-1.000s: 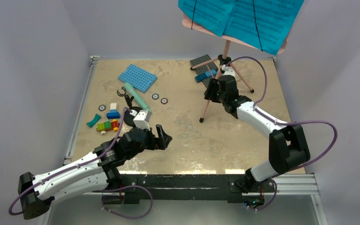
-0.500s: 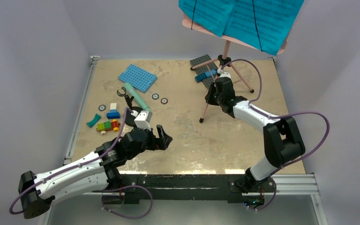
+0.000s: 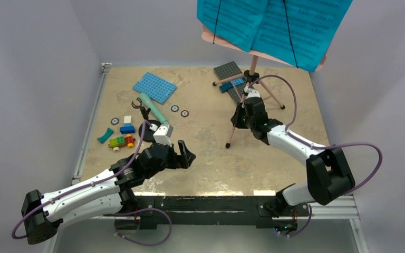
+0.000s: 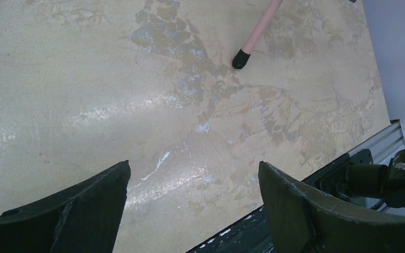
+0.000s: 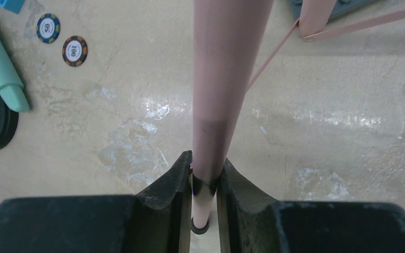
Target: Pack up the instrument practice props
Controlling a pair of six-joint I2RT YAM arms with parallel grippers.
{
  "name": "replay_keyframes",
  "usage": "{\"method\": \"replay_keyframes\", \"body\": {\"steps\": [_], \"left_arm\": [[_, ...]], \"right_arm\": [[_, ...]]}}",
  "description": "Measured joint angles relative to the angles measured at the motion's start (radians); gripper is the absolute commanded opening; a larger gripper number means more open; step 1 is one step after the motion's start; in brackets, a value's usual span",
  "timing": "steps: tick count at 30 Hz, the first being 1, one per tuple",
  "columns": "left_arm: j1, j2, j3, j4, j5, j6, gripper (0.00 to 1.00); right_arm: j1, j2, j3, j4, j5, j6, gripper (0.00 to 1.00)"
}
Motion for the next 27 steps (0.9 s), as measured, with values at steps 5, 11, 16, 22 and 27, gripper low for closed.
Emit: {"method": "replay_keyframes", "body": {"steps": [5,11,16,22,27], "left_arm": [[0.0,0.0,0.0,0.0,0.002,-0.002,0.94],[0.0,-0.004,0.0,0.0,0.004,-0.014,0.93],[0.0,-0.022,-0.025,0.0,0.004,-0.026,0.93],[0.0,-0.037,-0.035,-0.009,0.004,-0.035,0.93],[0.0,-0.056,-0.036,-0.018,0.003,-0.047,0.93]], "right_arm": [[0.057,-0.028,-0.012,-0.034,0.001,0.002,0.0],[0.142,-0.076,-0.056,-0.037,-0.031,0.012,0.0],[0.158,-0.092,-0.11,0.048,-0.126,-0.01,0.0],[0.158,-0.092,-0.15,0.134,-0.228,-0.032,0.0],[0.164,-0.092,-0.161,0.15,-0.33,-0.042,0.0]]}}
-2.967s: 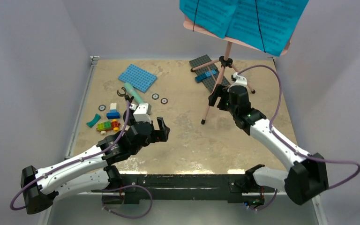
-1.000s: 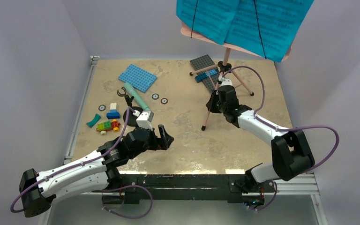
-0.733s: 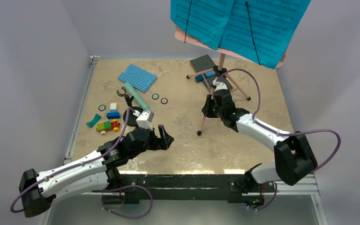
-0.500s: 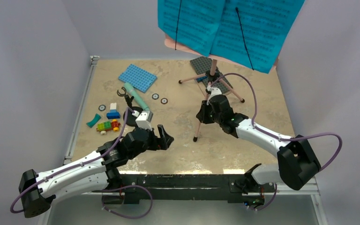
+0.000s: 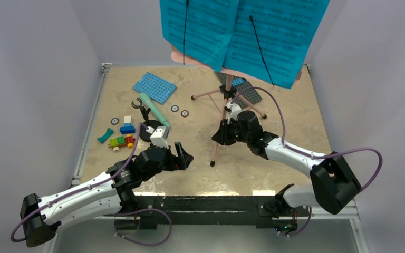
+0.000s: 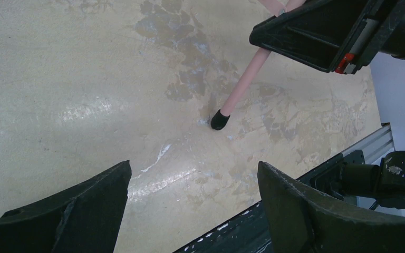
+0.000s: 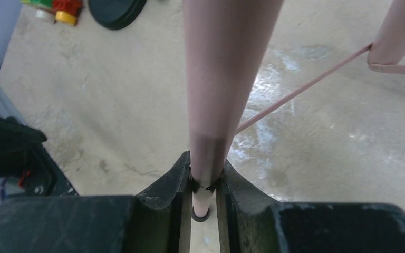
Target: Pack up the instrument practice props
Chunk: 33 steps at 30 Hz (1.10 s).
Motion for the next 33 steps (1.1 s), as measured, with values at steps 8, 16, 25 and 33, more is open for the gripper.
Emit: {"method": "replay_keyframes", "body": {"steps": [8,16,25,33], "left_arm": [[0.0,-0.011,-0.003,-0.015,-0.009,-0.005,0.92],[0.0,-0.011,-0.01,-0.018,-0.027,-0.006,0.92],[0.0,-0.018,-0.011,-0.041,-0.04,-0.006,0.94],[0.0,-0.049,-0.011,-0.058,-0.062,-0.006,0.95]], "right_arm": [[0.025,0.0,-0.01,0.001,-0.129,-0.029,0.0],[0.048,0.018,-0.008,0.006,-0.206,-0.093,0.0],[0.055,0.059,0.037,-0.017,-0.216,-0.114,0.48],[0.074,0.002,0.029,-0.127,-0.134,-0.112,0.74]]}}
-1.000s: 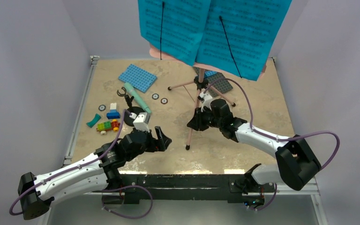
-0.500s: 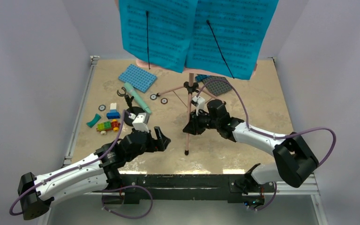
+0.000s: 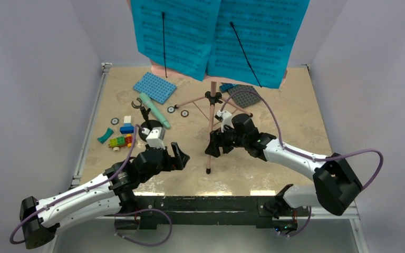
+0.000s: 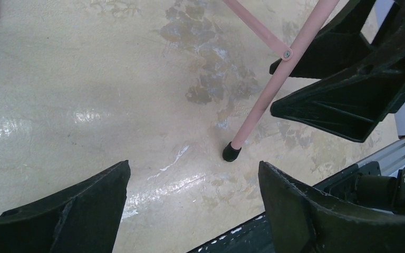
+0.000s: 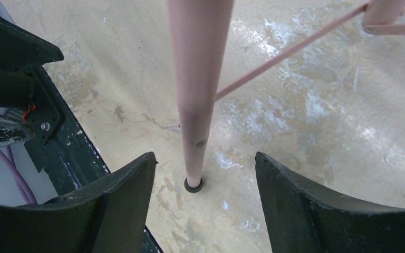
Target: Pack up the instrument practice props
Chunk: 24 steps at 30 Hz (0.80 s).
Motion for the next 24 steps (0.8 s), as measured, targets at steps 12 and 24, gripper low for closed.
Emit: {"method": "replay_keyframes", "body": {"steps": [12,24], "left_arm": [[0.0,-0.092,0.028,-0.018,-0.048,0.027,1.0],[0.0,-0.207,0.123,0.334,0.146,0.282,1.0]], "right_arm": [[0.001,-0.536,-0.133,-0.227,0.273,0.081,0.78],[0.0,-0.998,0.075,-0.423,0.476,0.143,0.79]]}}
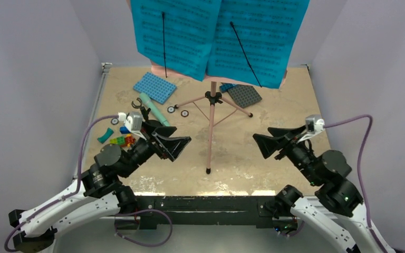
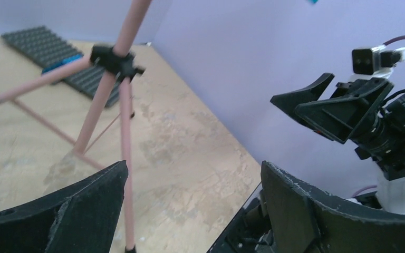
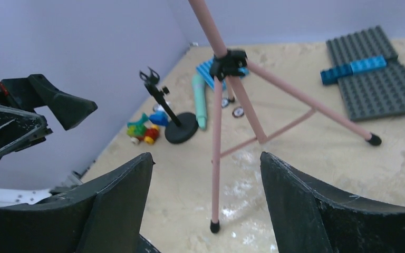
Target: Pack up the instrument practice props
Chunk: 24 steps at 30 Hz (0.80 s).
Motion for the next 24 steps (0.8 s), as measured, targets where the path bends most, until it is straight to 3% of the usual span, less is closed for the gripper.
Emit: {"method": "replay_keyframes", "body": {"steps": [8,17,24], "left_arm": [[0.0,0.286,0.397,0.003,0.08,0.044,1.0],[-0.004,0.498,0.674,-0.003,0.172,0.041,1.0],[-0.011,0.598,0.779,0.019,0.224,0.04,0.96]], "right_arm": [[0.0,0.006,0.234,-0.018,0.069,-0.051,0.79],[0.0,0.16,0.494,-0.018,0.093,-0.104,0.8],[-0.005,0.289,0.586,-0.023,0.095,-0.129,0.77]]}}
